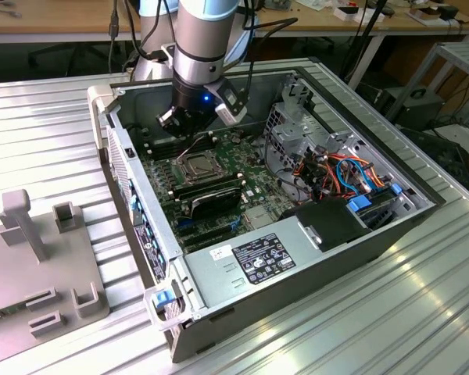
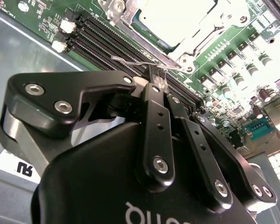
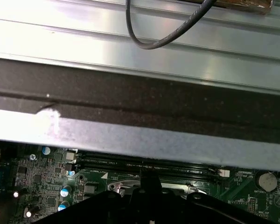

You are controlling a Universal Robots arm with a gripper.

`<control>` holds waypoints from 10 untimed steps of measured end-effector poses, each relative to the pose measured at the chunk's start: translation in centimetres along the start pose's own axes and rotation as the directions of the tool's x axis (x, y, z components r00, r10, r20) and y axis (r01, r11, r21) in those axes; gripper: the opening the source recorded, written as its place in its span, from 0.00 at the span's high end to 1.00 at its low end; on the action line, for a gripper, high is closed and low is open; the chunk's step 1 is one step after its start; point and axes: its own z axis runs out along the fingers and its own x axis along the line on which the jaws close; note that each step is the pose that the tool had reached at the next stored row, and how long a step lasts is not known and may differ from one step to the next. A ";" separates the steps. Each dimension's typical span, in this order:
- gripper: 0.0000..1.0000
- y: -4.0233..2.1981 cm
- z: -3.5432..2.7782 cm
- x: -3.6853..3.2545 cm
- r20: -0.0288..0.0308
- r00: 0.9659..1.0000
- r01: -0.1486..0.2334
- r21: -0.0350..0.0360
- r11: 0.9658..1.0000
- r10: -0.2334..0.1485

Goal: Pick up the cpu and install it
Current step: 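Install the first cpu locking lever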

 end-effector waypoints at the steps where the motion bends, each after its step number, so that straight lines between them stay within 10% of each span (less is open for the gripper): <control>1: 0.89 -0.04 -0.01 -0.02 0.000 1.000 0.000 0.000 1.000 0.000; 10: 0.89 -0.31 0.09 -0.45 0.000 1.000 0.000 0.000 1.000 0.000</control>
